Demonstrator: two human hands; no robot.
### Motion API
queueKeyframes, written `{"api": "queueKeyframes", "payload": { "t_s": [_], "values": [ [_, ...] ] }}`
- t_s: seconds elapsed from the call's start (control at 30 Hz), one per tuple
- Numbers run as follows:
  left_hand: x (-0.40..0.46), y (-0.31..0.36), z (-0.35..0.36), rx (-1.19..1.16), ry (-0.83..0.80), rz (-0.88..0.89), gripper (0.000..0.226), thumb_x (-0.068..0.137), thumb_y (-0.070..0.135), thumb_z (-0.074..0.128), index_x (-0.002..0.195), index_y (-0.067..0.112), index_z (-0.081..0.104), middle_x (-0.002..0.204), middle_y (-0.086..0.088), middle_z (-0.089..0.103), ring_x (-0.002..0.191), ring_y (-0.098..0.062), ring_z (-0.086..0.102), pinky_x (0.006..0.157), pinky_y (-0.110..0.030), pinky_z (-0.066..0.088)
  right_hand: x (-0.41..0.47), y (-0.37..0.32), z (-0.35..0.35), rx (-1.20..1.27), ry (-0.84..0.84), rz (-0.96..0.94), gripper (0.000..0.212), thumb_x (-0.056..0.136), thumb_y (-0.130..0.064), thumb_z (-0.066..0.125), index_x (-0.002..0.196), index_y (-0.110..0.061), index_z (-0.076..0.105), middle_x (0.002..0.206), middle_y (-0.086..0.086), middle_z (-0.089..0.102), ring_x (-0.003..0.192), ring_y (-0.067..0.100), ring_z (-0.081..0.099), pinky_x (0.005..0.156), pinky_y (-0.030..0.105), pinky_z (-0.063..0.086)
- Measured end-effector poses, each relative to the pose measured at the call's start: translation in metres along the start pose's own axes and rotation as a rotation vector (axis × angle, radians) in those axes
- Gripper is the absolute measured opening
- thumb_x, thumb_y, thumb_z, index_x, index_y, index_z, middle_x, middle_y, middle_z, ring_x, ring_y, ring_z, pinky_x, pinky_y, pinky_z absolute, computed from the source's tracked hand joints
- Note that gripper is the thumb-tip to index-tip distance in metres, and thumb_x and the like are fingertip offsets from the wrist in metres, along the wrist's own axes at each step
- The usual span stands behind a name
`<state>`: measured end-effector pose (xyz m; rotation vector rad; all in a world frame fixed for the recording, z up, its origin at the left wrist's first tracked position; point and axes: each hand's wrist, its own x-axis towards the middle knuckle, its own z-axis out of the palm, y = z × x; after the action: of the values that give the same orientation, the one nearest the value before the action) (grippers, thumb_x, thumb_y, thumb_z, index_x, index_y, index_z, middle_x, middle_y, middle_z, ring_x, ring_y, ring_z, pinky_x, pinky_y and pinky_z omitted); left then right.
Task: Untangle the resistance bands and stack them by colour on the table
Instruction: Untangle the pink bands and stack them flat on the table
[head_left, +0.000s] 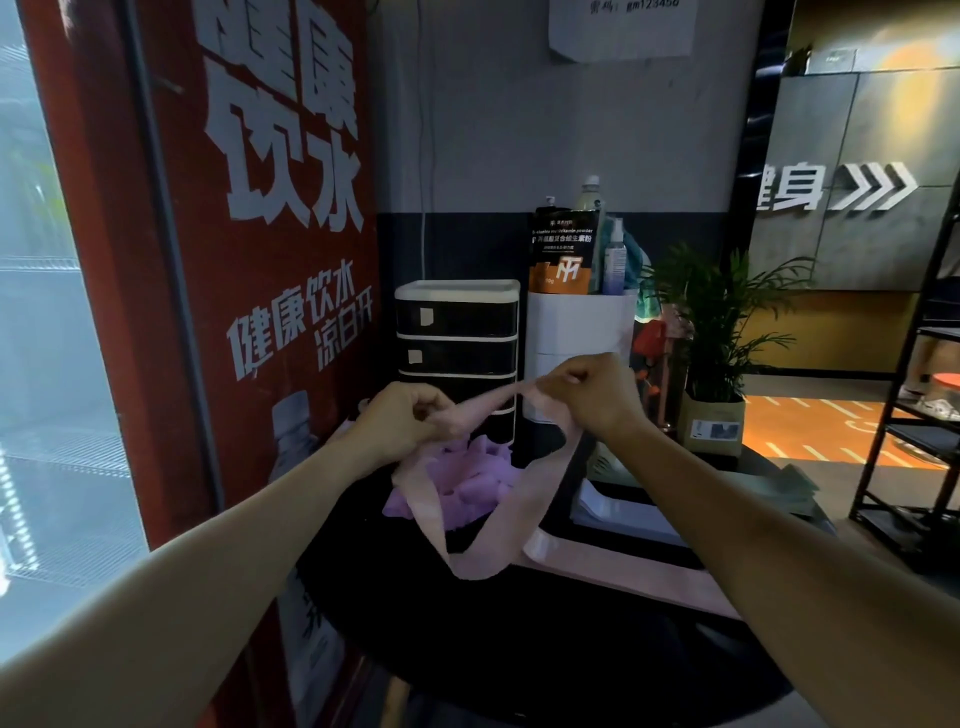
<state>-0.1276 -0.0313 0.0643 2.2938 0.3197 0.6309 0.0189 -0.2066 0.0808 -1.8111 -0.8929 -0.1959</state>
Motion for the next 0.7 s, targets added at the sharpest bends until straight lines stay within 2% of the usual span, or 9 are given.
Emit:
{"api": "queueKeyframes", "payload": {
  "t_s": [0.07,0.17,0.23,0.33,0.43,0.53,0.63,0.7],
  "values": [
    [-0.002,-0.009,-0.001,0.163,-0.008,0.021,0.019,0.075,0.010,0.076,0.076,0.026,0.065,0.078,0.005,0.065,0.071,-0.005,0.057,0.066,-0.016,0.044,0.000,0.003,-0.004,-0.053,0.088,0.025,0.011,0.082,-0.017,0.068,0.081,-0.009,0.075,0.084,0.009,0.072,0.078,0.020,0.066,0.076,0.037,0.056],
    [-0.003,-0.018,0.004,0.367,0.077,0.034,0.028,0.074,-0.001,0.067,0.073,0.026,0.060,0.080,0.006,0.056,0.072,-0.011,0.054,0.060,-0.019,0.039,-0.005,0.001,-0.005,-0.211,0.097,-0.002,0.013,0.086,-0.021,0.065,0.088,-0.014,0.075,0.087,0.006,0.072,0.079,0.021,0.066,0.075,0.039,0.056],
    [-0.003,-0.025,0.005,0.489,0.148,-0.015,0.020,0.075,-0.001,0.062,0.081,0.018,0.063,0.088,0.002,0.050,0.078,-0.016,0.052,0.062,-0.024,0.038,-0.008,0.000,-0.006,-0.323,0.097,-0.043,0.015,0.089,-0.021,0.061,0.089,-0.016,0.075,0.088,0.005,0.072,0.079,0.021,0.065,0.071,0.034,0.054],
    [-0.006,-0.038,0.001,0.600,0.240,-0.127,0.009,0.082,0.010,0.059,0.089,0.015,0.062,0.099,-0.005,0.049,0.092,-0.023,0.054,0.072,-0.032,0.044,-0.008,0.010,-0.019,-0.466,0.124,-0.030,0.018,0.091,-0.019,0.055,0.095,-0.013,0.072,0.094,0.008,0.068,0.084,0.024,0.062,0.068,0.030,0.047],
    [-0.010,-0.045,-0.005,0.530,0.301,-0.245,0.005,0.087,0.015,0.055,0.091,0.013,0.057,0.102,-0.008,0.049,0.095,-0.030,0.055,0.076,-0.034,0.043,-0.010,0.029,-0.036,-0.620,0.135,-0.026,0.017,0.091,-0.015,0.053,0.100,-0.008,0.066,0.099,0.012,0.063,0.087,0.029,0.059,0.071,0.035,0.050],
    [-0.008,-0.048,-0.002,0.358,0.317,-0.323,0.007,0.088,0.008,0.051,0.089,0.015,0.052,0.100,-0.010,0.058,0.092,-0.028,0.055,0.070,-0.029,0.040,-0.016,0.047,-0.042,-0.741,0.031,0.017,0.017,0.093,-0.020,0.051,0.094,-0.006,0.060,0.096,0.014,0.060,0.083,0.033,0.059,0.070,0.039,0.051],
    [-0.006,-0.041,0.008,0.130,0.312,-0.323,0.012,0.088,0.002,0.048,0.092,0.012,0.052,0.094,-0.010,0.056,0.078,-0.024,0.055,0.056,-0.028,0.050,-0.021,0.058,-0.043,-0.688,-0.030,0.119,0.014,0.092,-0.011,0.044,0.094,-0.006,0.057,0.092,0.016,0.062,0.081,0.036,0.061,0.072,0.046,0.055],
    [-0.004,-0.034,0.017,0.032,0.283,-0.287,0.019,0.088,-0.003,0.043,0.096,0.009,0.054,0.094,-0.011,0.053,0.070,-0.016,0.051,0.043,-0.019,0.048,-0.024,0.060,-0.044,-0.643,-0.051,0.148,0.016,0.091,-0.005,0.045,0.097,-0.004,0.059,0.092,0.017,0.064,0.082,0.035,0.063,0.074,0.048,0.055]
  ]
}}
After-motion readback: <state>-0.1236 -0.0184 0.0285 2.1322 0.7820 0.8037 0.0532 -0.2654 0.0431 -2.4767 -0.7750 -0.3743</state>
